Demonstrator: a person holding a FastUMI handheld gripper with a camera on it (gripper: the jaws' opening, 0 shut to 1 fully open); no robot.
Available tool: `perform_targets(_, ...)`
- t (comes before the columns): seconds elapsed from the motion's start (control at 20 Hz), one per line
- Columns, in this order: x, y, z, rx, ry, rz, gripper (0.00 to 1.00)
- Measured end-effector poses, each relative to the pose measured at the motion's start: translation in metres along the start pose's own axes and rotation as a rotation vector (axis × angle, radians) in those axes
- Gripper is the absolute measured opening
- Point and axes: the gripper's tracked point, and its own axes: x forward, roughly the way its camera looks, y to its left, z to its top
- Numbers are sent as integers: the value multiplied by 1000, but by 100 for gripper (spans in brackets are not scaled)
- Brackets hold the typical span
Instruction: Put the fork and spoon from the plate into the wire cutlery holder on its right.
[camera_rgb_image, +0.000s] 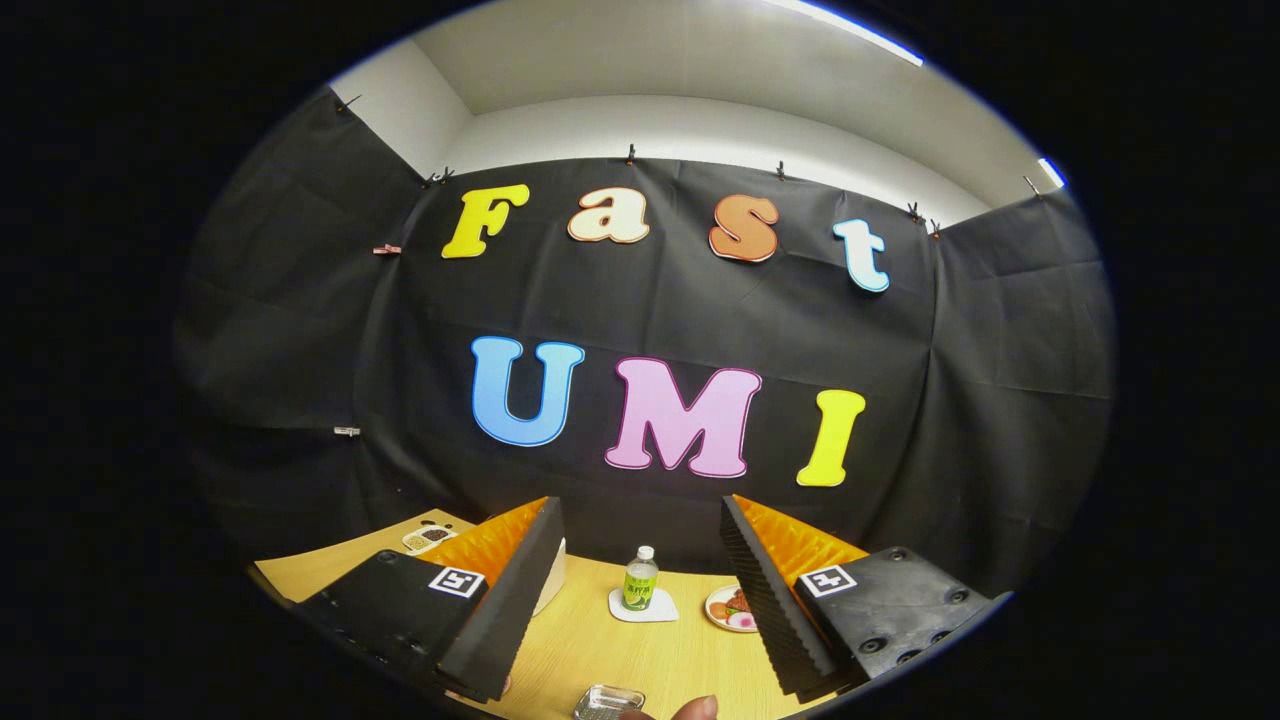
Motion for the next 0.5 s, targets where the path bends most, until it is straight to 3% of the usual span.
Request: perform_targets(0.5, 0, 21, 0, -3, 14, 21, 98)
